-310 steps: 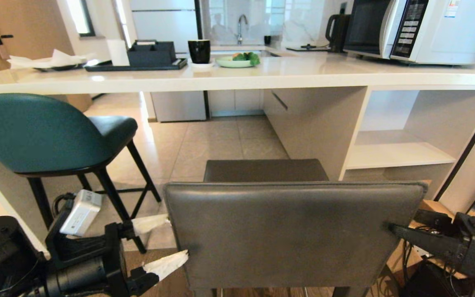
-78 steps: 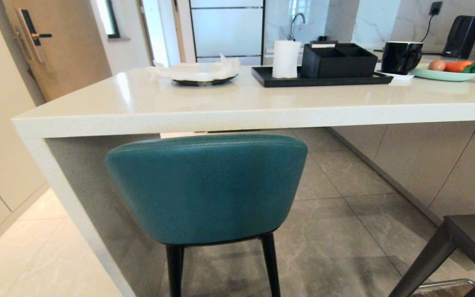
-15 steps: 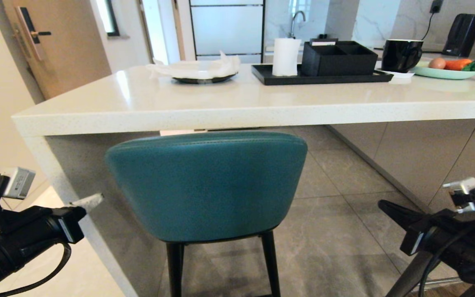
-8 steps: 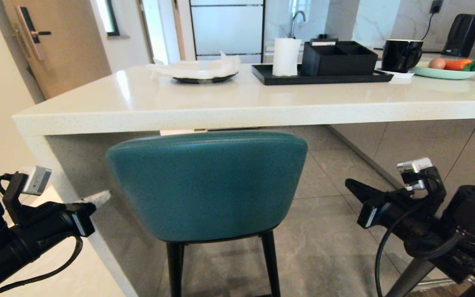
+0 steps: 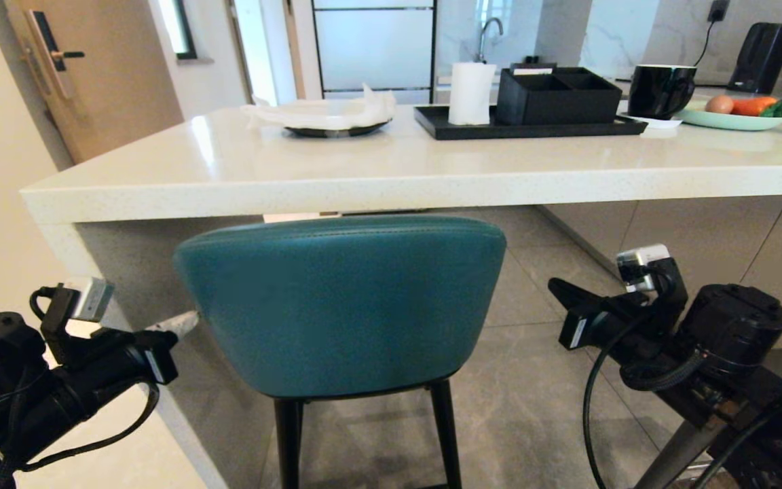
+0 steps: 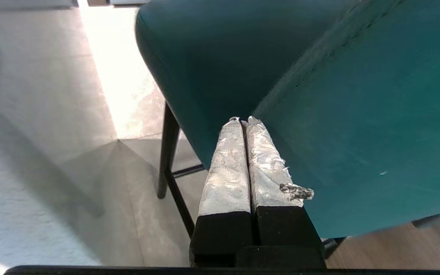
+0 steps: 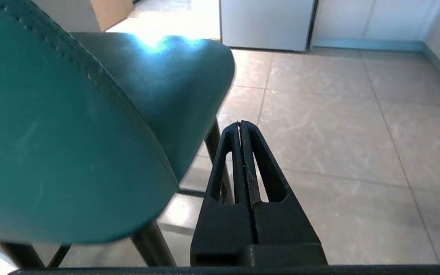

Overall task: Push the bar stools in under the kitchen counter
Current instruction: Pull the blue chair out from under the dining table

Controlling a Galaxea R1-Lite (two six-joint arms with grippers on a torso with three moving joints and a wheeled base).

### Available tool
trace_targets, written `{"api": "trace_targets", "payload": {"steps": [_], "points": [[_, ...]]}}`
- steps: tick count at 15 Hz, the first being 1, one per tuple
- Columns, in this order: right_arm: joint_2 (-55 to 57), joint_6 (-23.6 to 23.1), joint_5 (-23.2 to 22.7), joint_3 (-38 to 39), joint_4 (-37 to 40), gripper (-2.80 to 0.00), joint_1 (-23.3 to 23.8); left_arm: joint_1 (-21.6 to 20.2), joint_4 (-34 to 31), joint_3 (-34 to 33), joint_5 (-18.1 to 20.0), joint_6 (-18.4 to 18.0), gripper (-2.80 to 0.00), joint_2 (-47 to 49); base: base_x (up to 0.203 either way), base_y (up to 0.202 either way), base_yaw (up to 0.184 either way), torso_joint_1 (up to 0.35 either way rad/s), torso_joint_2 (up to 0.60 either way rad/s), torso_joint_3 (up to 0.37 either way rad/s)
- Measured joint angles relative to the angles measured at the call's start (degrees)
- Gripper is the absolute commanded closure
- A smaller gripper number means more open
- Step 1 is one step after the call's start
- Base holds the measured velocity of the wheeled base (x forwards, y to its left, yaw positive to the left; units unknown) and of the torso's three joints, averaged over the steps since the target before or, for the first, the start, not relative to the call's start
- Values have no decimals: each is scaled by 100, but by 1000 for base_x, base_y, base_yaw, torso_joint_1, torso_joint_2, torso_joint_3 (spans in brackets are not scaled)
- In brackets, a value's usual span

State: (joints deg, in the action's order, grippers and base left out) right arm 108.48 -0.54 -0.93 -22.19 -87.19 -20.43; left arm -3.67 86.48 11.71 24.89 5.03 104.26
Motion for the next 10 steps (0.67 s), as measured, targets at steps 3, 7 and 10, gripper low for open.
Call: {"api": "trace_targets", "payload": {"steps": [3,7,10], "points": [[374,-31,-1,-353,0,0,-208,87,67,-41,-197,2,0,397,0,0,0,0,0,0],[855,-126,-4,-953,0,0,-296,107,70,101,-202,9,0,644,0,0,0,0,0,0],[1074,-146,-1,-1133,1,0,-310,148,69,268,-205,22,0,734,0,0,0,0,0,0]]}}
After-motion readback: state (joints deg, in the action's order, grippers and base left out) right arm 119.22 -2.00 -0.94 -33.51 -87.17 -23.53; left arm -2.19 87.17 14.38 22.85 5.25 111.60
